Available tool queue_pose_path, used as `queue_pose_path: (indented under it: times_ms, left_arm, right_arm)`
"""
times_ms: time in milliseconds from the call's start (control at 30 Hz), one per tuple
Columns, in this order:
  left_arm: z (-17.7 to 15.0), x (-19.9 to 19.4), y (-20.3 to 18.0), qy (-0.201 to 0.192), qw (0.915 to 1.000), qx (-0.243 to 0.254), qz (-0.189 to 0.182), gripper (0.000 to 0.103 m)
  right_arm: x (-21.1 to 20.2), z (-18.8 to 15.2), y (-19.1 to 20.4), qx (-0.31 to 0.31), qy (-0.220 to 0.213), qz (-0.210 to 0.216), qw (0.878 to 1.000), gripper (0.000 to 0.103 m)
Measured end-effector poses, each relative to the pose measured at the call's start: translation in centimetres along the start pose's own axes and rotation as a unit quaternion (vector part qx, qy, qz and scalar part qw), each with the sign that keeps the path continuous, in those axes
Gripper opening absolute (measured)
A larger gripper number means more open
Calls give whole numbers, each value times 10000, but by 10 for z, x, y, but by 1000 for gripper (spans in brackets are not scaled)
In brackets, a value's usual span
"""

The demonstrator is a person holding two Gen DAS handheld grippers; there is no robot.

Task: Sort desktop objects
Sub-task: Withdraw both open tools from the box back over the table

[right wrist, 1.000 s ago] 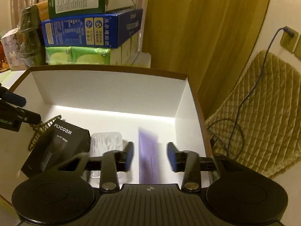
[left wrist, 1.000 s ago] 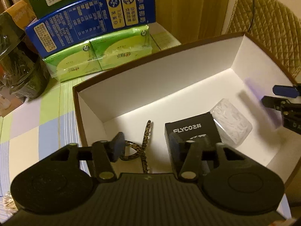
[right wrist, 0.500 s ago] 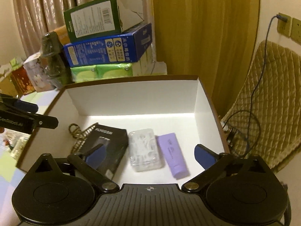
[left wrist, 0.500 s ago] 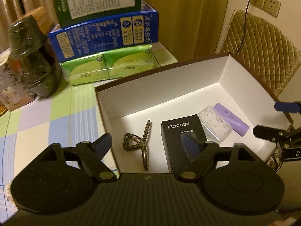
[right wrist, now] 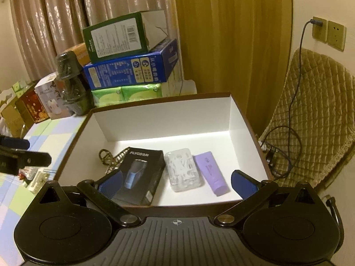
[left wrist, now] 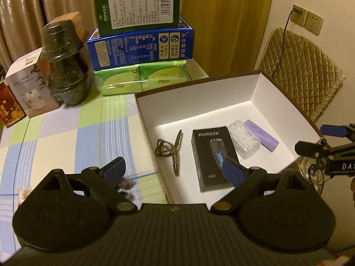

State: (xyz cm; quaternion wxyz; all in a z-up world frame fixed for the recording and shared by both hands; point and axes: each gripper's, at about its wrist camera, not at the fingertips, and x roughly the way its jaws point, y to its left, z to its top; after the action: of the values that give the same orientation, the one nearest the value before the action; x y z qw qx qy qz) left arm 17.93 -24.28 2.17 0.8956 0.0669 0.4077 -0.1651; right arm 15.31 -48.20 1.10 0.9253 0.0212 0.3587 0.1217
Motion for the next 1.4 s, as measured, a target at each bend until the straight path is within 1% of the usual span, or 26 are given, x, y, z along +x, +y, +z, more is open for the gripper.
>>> queue_pose_path:
  times_ms: [333,733,967,1100,1400]
  left_arm:
    - [-36,-43,22,-36,9999,-128,32,92]
    - [-81,-79,69,94,9989,-400,243,92]
    - [-103,-91,97,260,9977,-550,313,92]
    - [-115,-94,112,411,9964,-634,378,92]
    - [-139,-102,147,589,9936,-823,498,92]
  right_arm:
    - [-28,-17,40,-19,-63,202,9998,101]
    - [-39,-43,95,-181,184,417,9988,101]
    - [-35,-58,129,-283,435,600,9968,101]
    - [-28,-66,150,-369,601,740,9948,101]
    - [-10,-81,198,-559,934,1026,9887,101]
